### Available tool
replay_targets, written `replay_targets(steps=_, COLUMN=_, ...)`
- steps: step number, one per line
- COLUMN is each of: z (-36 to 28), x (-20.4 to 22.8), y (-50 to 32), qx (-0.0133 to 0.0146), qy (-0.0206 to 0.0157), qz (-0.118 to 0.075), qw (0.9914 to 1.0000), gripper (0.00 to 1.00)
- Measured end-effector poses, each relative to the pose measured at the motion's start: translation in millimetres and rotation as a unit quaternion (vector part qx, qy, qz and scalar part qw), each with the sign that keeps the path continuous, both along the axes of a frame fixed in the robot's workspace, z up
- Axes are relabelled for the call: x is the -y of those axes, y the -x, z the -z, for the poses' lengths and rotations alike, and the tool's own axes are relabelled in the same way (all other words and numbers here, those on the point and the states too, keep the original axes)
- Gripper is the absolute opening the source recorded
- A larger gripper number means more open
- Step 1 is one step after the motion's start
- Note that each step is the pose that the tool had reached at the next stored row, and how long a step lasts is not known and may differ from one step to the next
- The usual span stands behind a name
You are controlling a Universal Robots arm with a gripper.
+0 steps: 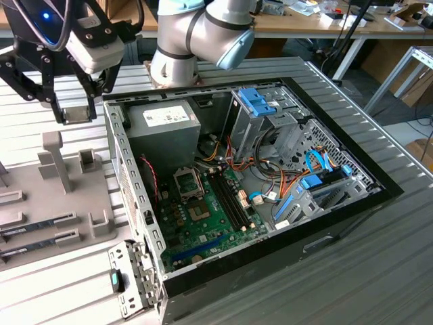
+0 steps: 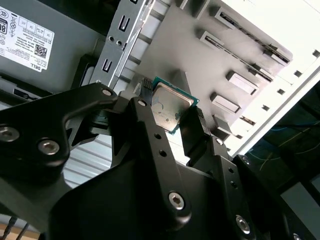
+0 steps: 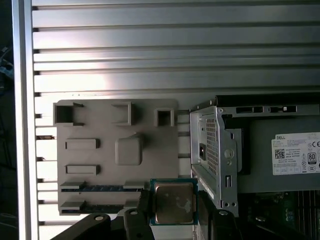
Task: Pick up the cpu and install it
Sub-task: 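Pick up the cpu and move it towards the insertion slot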
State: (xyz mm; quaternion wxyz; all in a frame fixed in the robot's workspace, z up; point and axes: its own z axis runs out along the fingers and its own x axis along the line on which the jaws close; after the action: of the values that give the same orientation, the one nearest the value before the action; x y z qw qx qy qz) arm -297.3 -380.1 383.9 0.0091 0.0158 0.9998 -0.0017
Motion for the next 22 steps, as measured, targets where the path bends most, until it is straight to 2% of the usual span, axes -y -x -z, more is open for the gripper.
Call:
replay_targets(steps=9, z=0.1, x=0.2, y=-14.4, qx=-0.0007, qy=0.0, qz=0.0, qw=1.0, gripper=0.47)
replay_targets(steps=15, z=0.2, x=0.4, y=-29.9, qx=-0.0014, qy=0.0, qz=0.0, qw=1.0, gripper=0.47)
replay_targets(steps=22, z=0.3, x=0.5, y=-42.5, qx=-0.0021, qy=0.0, qz=0.0, qw=1.0, gripper=0.47)
